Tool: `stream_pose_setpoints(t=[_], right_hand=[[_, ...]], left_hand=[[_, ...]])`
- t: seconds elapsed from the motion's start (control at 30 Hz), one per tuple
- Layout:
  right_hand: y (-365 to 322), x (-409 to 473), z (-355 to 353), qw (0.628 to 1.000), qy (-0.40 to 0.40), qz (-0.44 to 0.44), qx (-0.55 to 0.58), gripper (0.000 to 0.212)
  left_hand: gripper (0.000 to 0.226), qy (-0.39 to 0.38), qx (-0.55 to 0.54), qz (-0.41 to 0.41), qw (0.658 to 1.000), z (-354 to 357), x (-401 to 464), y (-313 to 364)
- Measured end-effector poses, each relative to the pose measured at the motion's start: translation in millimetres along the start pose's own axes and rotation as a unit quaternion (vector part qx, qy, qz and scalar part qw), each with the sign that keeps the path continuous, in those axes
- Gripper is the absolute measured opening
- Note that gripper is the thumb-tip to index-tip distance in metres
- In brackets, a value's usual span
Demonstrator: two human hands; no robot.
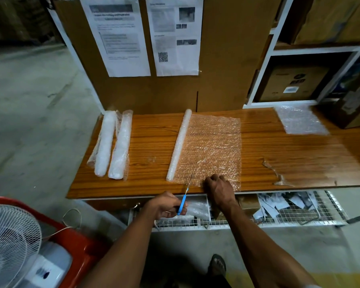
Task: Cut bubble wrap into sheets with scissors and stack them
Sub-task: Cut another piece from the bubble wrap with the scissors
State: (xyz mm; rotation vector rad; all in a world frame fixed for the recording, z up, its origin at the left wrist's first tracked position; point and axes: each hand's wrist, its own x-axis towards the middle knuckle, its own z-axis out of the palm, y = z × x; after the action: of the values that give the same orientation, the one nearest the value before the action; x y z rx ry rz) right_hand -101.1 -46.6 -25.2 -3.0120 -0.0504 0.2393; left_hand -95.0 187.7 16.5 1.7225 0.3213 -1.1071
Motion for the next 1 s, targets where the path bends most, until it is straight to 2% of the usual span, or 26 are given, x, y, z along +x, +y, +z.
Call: stream_pose_setpoints(t=[0.13,0.3,0.43,0.53,0.73,0.9,1.0], right_hand=[[6,5,-3,1.000,0.007,-0.002,0.003,0.040],[4,14,1,1.000,0.005,0.005,-0.020,0.036],[6,20,4,1.000,-0.002,0.007,-0.013,0.037],[6,19,4,1.000,0.003,0.002,-0.007,0.045],[6,17,9,1.000,-0.003,-0.009,-0.016,0.046],[5,20,12,1.000,0.007,-0.004,-0.022,0.049],[7,20,16,1.000,0.012,-0.001,-0.005,0.049]], left_hand=[[0.019,-0.010,0.005,-0.015,1.000,-3,2,-2],[0.018,-0.024,-0.002,-0.030,0.999,-5,3,-2],[0.015,-0.074,-0.027,-0.055,0.995,-6,2,-2],[0.019,-0.090,-0.019,-0.070,0.993,-5,1,-2],[0.027,-0.074,0.006,-0.102,0.992,-1,4,-2],[0.041,-0.050,-0.038,-0.093,0.994,3,6,-2],[0.039,-0.039,-0.059,-0.080,0.994,6,6,1]])
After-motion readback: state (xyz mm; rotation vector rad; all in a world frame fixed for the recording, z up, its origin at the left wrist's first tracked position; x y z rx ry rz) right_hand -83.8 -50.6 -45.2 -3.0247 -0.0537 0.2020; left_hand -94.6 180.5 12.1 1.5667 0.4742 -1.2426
